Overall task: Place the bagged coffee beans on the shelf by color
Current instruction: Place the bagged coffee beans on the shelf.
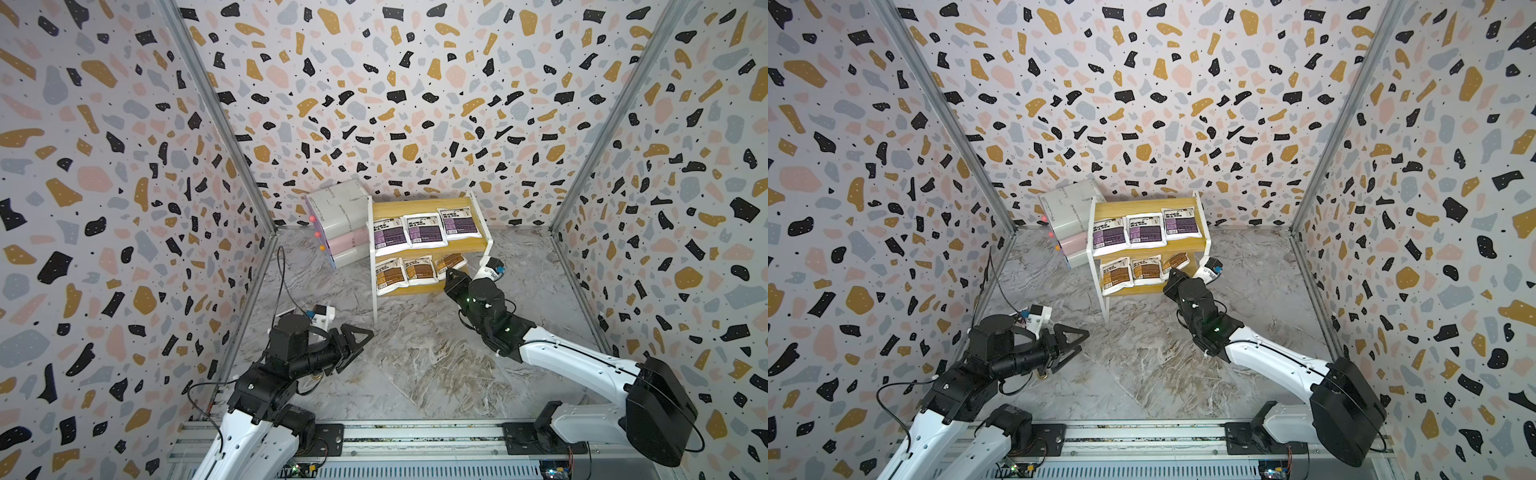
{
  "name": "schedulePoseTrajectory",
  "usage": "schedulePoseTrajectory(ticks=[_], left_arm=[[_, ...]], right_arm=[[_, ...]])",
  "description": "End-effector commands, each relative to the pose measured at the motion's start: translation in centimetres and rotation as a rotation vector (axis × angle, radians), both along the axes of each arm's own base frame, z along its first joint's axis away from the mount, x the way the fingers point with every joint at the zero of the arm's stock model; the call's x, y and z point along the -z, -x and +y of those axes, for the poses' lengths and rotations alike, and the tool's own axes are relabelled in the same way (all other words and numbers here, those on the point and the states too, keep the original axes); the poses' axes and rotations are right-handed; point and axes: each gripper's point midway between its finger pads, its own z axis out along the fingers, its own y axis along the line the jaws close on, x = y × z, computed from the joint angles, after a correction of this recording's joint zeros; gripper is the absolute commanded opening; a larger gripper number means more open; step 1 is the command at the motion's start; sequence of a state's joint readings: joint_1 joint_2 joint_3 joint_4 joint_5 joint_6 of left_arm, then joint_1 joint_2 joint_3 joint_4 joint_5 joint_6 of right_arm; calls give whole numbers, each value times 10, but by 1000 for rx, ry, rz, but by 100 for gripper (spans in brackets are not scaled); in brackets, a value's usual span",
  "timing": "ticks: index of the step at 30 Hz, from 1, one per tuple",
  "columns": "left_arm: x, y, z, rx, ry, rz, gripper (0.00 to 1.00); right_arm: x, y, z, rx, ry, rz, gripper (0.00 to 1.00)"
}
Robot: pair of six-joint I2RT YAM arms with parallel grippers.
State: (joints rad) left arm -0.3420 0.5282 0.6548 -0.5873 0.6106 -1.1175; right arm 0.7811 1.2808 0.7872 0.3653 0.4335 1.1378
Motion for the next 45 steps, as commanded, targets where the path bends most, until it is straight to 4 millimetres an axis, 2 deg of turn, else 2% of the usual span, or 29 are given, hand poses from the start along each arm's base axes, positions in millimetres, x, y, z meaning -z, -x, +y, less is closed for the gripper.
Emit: schedulePoseTrajectory(ticks=[1, 6, 13, 16, 19, 22, 27, 31, 35, 38, 41, 45], left_arm=[[-19, 1, 0, 12, 16, -64, 70], [-20, 0, 1, 3, 20, -66, 70], [-22, 0, 2, -12, 26, -71, 70], [-21, -2, 3, -17, 20, -67, 70], [-21, -4, 3, -19, 12, -66, 70], [-23, -8, 3, -24, 1, -76, 70], [-18, -15, 10, -44, -68, -68, 70], [-10, -16, 23, -77, -179, -60, 74], [-11, -20, 38, -104, -290, -97, 81], [-16, -24, 48, -107, -381, -154, 86], [-14, -30, 60, -133, -475, -178, 100], [-12, -45, 74, -159, -598, -230, 100]], right_arm=[[-4, 4, -3, -4, -42, 30, 27], [0, 15, -10, -7, -40, 69, 43], [0, 32, -20, -30, -53, 117, 49], [3, 46, -23, -65, -41, 171, 50], [13, 65, -31, -101, 0, 243, 57], [17, 83, -43, -122, 28, 284, 58], [11, 109, -79, -116, 145, 298, 61], [3, 120, -108, -120, 286, 312, 69], [-3, 117, -117, -165, 353, 330, 75], [-8, 105, -122, -190, 400, 337, 81], [-8, 85, -127, -214, 451, 358, 81], [1, 52, -146, -189, 504, 388, 83]])
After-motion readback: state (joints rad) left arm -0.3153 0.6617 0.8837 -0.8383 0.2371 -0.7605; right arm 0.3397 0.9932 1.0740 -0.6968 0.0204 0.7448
